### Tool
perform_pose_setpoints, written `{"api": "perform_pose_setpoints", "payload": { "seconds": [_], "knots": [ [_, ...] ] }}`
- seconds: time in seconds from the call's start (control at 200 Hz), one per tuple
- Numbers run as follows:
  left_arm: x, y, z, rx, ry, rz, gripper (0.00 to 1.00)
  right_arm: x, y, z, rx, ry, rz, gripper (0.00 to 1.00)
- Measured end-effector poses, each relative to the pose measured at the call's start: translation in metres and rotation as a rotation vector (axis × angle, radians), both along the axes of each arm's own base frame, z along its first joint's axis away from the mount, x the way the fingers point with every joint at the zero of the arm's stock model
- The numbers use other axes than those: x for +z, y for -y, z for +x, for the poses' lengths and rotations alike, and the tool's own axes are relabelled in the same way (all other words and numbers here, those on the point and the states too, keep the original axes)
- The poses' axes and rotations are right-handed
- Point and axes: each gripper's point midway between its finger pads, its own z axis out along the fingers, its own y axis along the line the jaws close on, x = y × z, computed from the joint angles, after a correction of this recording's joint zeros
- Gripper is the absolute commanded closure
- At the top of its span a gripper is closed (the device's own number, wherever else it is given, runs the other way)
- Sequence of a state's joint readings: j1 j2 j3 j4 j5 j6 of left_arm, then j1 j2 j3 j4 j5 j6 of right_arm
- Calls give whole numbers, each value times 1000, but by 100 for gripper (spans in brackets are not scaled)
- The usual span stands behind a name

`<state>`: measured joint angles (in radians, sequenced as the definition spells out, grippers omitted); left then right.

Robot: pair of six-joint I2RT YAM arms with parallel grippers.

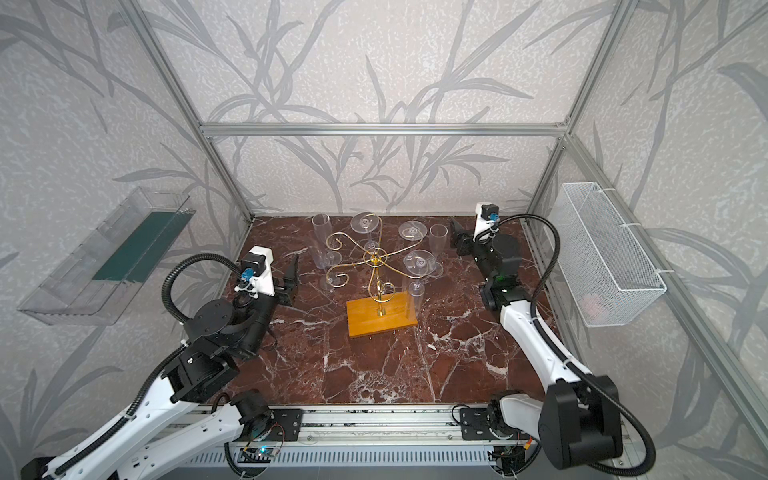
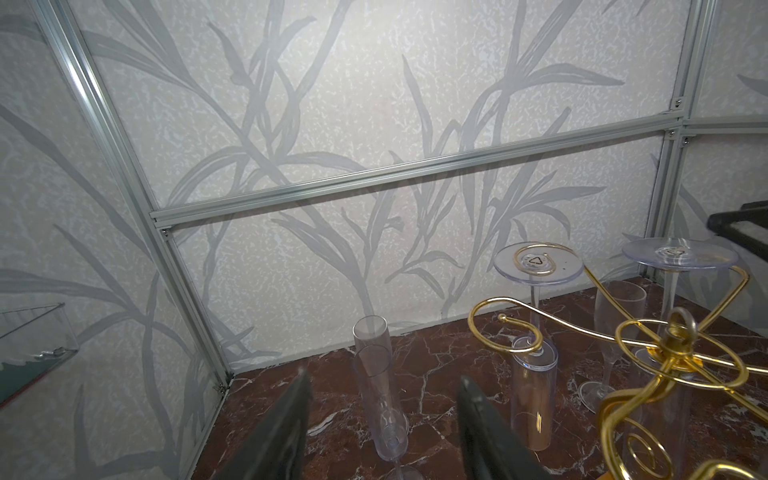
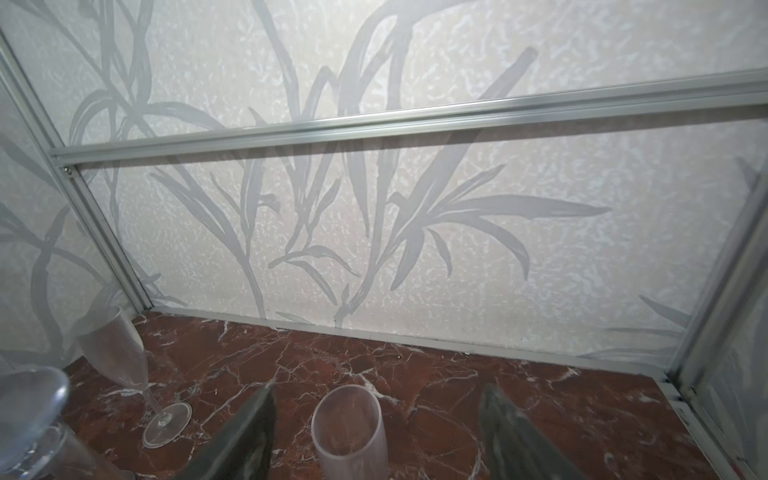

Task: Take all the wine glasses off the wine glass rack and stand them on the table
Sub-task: 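Open the right gripper to set the glass upright on the table, then raise the right gripper and turn it toward the rack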

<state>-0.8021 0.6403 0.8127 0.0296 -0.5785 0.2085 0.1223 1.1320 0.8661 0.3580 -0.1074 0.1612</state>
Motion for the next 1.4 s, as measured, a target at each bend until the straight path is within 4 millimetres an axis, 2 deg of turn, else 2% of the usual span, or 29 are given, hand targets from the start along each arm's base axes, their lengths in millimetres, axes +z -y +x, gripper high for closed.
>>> {"api": "perform_pose_setpoints", "payload": {
  "seconds": [0.13, 0.215, 0.365, 0.505, 0.635, 0.96, 1.4],
  "knots": [
    [3, -2, -3, -7, 10, -16, 42, 31, 24, -43, -33, -45, 96, 25],
    [4, -3, -5, -11, 13, -29, 41, 39, 30, -66, -23, -89, 161, 26],
    [0, -2, -5, -19, 2, -41, 41, 19, 13, -96, 70, -246, 281, 30],
    [-7, 1, -4, -33, -15, -43, 41, -2, -1, -112, 128, -384, 380, 33],
    [-7, 0, -6, -37, -15, -59, 41, -7, -10, -128, 169, -452, 454, 36],
    [-11, -4, -10, -40, -26, -101, 41, -1, -35, -148, 308, -562, 656, 38],
    [-21, -8, -14, -45, -54, -146, 40, 12, -49, -161, 412, -602, 774, 39]
  ]
}}
